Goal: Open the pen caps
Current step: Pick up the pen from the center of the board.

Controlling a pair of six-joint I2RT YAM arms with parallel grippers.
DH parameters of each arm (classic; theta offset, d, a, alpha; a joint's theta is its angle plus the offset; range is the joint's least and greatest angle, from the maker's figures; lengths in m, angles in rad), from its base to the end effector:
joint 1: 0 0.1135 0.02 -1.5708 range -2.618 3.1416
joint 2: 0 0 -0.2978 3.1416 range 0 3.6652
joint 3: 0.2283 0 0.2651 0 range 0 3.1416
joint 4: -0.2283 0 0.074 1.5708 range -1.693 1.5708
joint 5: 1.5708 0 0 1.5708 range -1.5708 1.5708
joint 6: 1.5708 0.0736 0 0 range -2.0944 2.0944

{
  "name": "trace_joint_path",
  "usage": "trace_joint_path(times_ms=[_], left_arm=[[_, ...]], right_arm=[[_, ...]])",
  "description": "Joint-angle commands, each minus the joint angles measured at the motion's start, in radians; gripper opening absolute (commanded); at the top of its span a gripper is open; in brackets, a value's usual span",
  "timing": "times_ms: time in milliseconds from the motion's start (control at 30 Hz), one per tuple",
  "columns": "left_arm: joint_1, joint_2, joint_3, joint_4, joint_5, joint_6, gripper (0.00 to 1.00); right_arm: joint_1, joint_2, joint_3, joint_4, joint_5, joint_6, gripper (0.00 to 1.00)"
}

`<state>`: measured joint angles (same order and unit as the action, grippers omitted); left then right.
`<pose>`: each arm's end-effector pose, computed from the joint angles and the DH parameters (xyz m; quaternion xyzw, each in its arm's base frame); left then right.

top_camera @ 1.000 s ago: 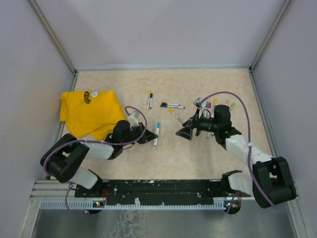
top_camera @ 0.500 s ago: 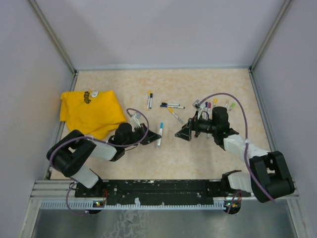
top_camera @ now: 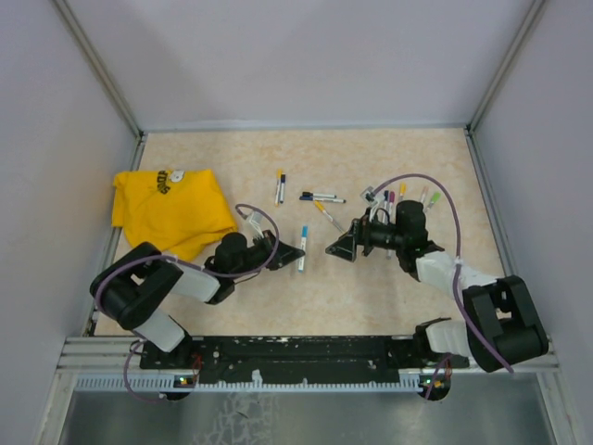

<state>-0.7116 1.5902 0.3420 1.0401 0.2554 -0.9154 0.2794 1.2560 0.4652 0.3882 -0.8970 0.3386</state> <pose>0.2201 -0.2143 0.1554 0.0014 0.7746 -0.5219 0.3573 0.2363 0.1276 0.2083 -0.2168 0.7585 0.4957 0.3634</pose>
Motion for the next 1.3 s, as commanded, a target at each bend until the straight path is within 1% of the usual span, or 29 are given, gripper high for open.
trace_joint_path(times_ms=[0, 100, 367, 533, 700, 800, 1033, 1200, 1267], left_arm=[[-0.018, 0.014, -0.009, 0.082, -0.035, -0.021, 0.00], [-0.027, 0.025, 0.002, 0.085, -0.048, -0.025, 0.00], [-0.056, 0.087, 0.031, 0.179, -0.074, -0.075, 0.00], [-0.081, 0.113, 0.062, 0.211, -0.107, -0.094, 0.00], [-0.100, 0.137, 0.090, 0.239, -0.145, -0.113, 0.00], [-0.109, 0.152, 0.100, 0.274, -0.169, -0.127, 0.00], [-0.145, 0.177, 0.147, 0.275, -0.200, -0.125, 0.00], [-0.163, 0.193, 0.168, 0.272, -0.209, -0.124, 0.00], [-0.168, 0.200, 0.174, 0.274, -0.207, -0.124, 0.00]], right_arm=[[0.009, 0.016, 0.003, 0.095, 0.004, 0.041, 0.90], [0.009, 0.020, -0.004, 0.133, -0.001, 0.072, 0.89], [0.024, 0.028, -0.011, 0.172, -0.007, 0.105, 0.85], [0.059, 0.045, -0.005, 0.147, 0.018, 0.086, 0.82], [0.088, 0.081, 0.018, 0.100, 0.057, 0.080, 0.75], [0.093, 0.098, 0.029, 0.091, 0.071, 0.092, 0.69], [0.113, 0.119, 0.045, 0.090, 0.076, 0.117, 0.44], [0.118, 0.121, 0.053, 0.089, 0.077, 0.130, 0.40], [0.118, 0.120, 0.053, 0.091, 0.076, 0.137, 0.35]])
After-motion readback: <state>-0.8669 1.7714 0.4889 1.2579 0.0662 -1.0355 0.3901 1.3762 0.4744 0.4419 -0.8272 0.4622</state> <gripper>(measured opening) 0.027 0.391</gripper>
